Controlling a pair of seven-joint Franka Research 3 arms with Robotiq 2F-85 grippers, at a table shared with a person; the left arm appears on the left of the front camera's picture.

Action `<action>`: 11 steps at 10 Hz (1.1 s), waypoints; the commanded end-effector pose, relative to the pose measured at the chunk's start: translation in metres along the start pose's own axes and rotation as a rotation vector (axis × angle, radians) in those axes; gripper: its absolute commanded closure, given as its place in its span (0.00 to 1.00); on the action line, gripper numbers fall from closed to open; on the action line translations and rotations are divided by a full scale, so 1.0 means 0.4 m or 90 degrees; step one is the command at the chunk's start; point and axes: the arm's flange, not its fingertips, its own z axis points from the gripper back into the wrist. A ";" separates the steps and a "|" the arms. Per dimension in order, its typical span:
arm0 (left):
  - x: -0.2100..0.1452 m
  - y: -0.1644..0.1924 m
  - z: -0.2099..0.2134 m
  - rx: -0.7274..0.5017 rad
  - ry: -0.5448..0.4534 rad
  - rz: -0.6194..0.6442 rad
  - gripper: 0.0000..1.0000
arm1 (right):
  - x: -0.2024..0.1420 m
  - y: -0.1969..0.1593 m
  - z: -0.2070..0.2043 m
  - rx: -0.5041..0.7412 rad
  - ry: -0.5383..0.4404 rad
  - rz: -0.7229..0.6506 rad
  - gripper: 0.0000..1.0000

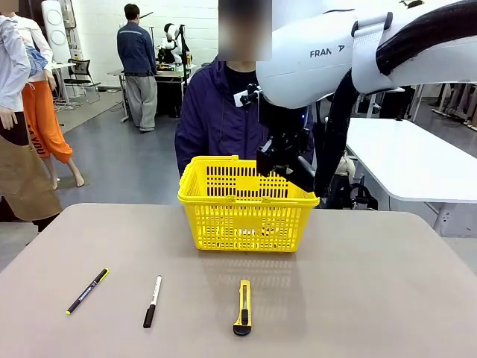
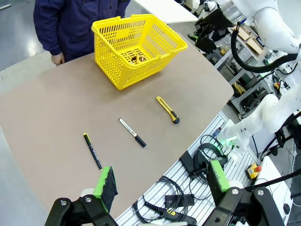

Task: Place the items the person wants into the basket.
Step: Pick up the item the person points to and place it in the Market Basket.

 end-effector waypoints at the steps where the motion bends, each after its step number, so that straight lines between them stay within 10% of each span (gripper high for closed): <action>1: -0.001 0.004 0.004 -0.008 -0.003 -0.009 0.00 | -0.035 0.026 0.022 -0.022 -0.004 -0.002 1.00; 6: -0.001 0.004 0.004 -0.008 -0.003 -0.009 0.00 | -0.019 0.025 0.032 -0.008 -0.008 0.007 1.00; 11: -0.001 0.004 0.004 -0.008 -0.003 -0.009 0.00 | 0.216 -0.088 -0.074 0.079 -0.001 0.241 1.00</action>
